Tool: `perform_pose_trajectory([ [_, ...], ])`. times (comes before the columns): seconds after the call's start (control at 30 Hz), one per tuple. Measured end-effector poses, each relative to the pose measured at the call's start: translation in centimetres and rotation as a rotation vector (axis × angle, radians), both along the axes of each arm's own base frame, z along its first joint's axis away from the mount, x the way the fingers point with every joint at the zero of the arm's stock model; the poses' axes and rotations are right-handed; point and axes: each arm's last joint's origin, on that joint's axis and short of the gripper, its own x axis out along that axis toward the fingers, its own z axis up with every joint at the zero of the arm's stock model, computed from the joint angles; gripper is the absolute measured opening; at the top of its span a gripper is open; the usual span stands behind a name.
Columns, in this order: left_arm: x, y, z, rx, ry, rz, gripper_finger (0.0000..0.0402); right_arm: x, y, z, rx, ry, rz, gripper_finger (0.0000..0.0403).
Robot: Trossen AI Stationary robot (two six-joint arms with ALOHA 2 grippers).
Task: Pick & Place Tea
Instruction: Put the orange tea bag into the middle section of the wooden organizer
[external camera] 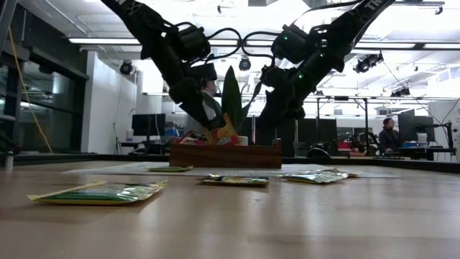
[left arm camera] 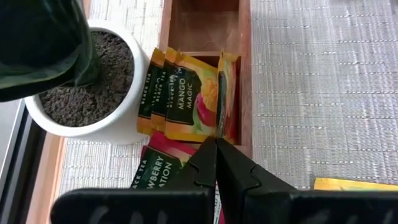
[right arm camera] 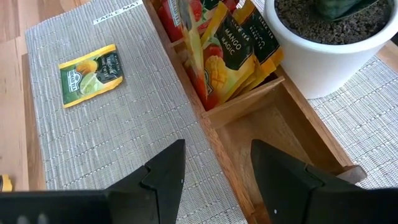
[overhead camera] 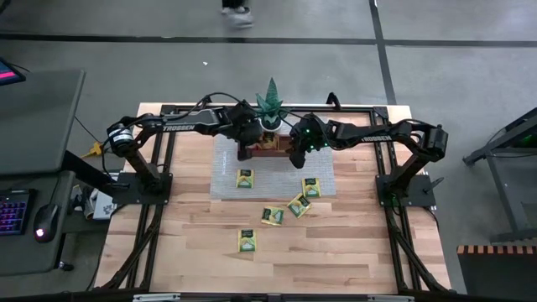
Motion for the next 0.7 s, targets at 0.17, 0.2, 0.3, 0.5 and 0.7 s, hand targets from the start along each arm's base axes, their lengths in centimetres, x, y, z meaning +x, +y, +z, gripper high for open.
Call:
perform_pose_trajectory([
  [0.17,-0.04,-0.07,-0.04,-0.014,0.002,-0.010,0.0000,0.00,0.00,0.00,0.000,0.000,0.001,0.0179],
  [0.2,-0.04,-0.09,-0.04,-0.019,0.000,-0.012,0.0000,0.00,0.00,0.00,0.000,0.000,0.001,0.0179],
  [0.3,-0.03,-0.10,-0.05,-0.021,0.000,-0.012,0.0000,0.00,0.00,0.00,0.001,0.000,0.001,0.0179],
  [0.5,-0.02,-0.08,-0.03,-0.025,-0.003,-0.002,0.0000,0.00,0.00,0.00,0.001,-0.001,0.001,0.0179],
  [0.7,0.05,-0.03,0.03,-0.023,-0.013,0.007,0.0000,0.00,0.00,0.00,0.001,-0.001,0.001,0.0179],
])
